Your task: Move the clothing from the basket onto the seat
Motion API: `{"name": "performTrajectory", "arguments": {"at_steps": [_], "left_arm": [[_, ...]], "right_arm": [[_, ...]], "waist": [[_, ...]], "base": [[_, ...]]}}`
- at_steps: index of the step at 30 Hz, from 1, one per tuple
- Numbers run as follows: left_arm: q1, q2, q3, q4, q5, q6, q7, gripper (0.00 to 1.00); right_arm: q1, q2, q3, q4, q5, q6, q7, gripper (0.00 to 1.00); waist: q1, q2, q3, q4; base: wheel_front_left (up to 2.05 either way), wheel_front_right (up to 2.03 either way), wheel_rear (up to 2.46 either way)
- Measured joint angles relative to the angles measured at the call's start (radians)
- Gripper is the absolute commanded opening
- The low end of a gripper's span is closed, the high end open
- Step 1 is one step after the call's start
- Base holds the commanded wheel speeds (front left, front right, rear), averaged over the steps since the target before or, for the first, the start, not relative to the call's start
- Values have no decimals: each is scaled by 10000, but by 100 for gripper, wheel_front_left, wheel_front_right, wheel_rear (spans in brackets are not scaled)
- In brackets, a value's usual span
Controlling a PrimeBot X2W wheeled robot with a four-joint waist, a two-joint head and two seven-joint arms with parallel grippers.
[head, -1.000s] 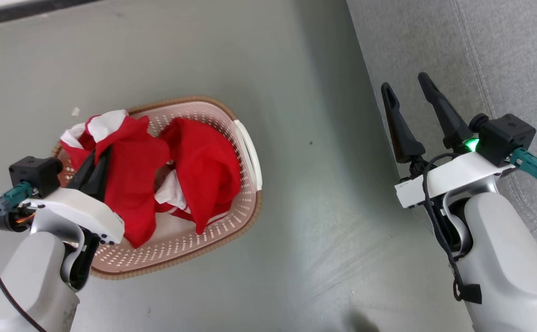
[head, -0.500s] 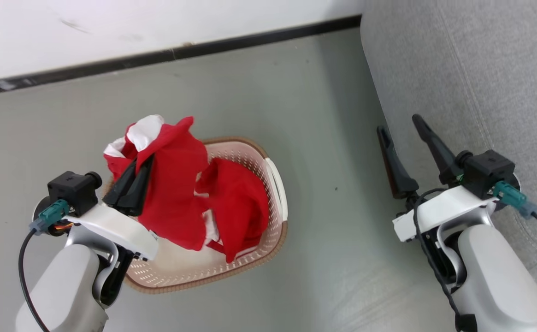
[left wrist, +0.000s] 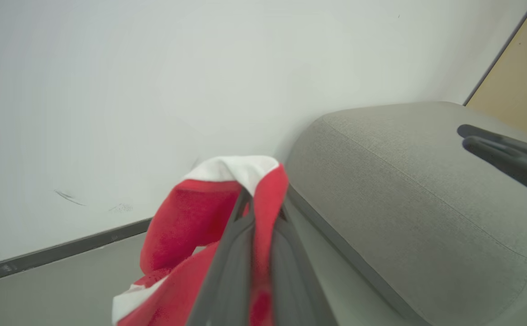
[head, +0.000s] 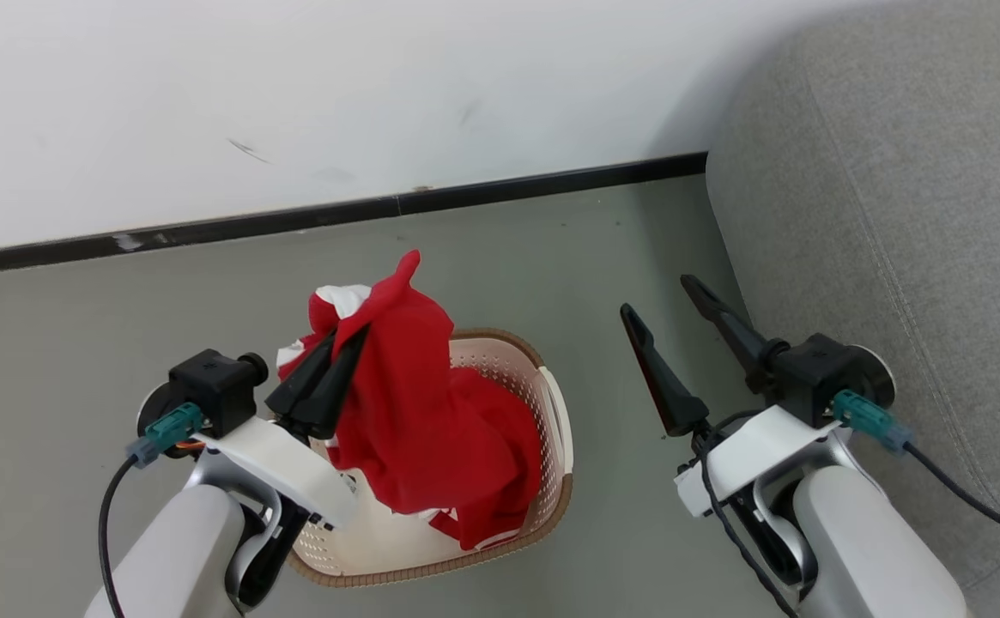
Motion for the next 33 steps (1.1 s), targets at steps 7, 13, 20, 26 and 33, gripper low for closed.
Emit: {"name": "performTrajectory", "arguments": {"at_steps": [7, 13, 20, 26, 33], "left_arm": [[68, -86, -583, -598, -111, 0, 313, 0], [69, -111, -959, -1208, -339, 0, 583, 0], [68, -140, -1336, -1741, -416, 0, 936, 0], [67, -192, -1645, -2165, -451, 0, 1292, 0], [67, -286, -1745, -2581, -506, 0, 1682, 0]], "right_arm": [[174, -38, 940, 77, -81, 0, 2, 100], [372, -174, 1797, 334, -75, 0, 2, 100], [445, -309, 2554, 552, 138, 0, 2, 100], [603, -286, 3260, 662, 326, 0, 2, 100], [659, -272, 3358, 765, 629, 0, 2, 100]], "waist": [[0, 0, -701, 284], [0, 0, -1201, 502], [0, 0, -1608, 711], [0, 0, -1925, 884], [0, 0, -2188, 1051]], "base": [[0, 0, 0], [0, 0, 0], [0, 0, 0], [0, 0, 0], [0, 0, 0]]}}
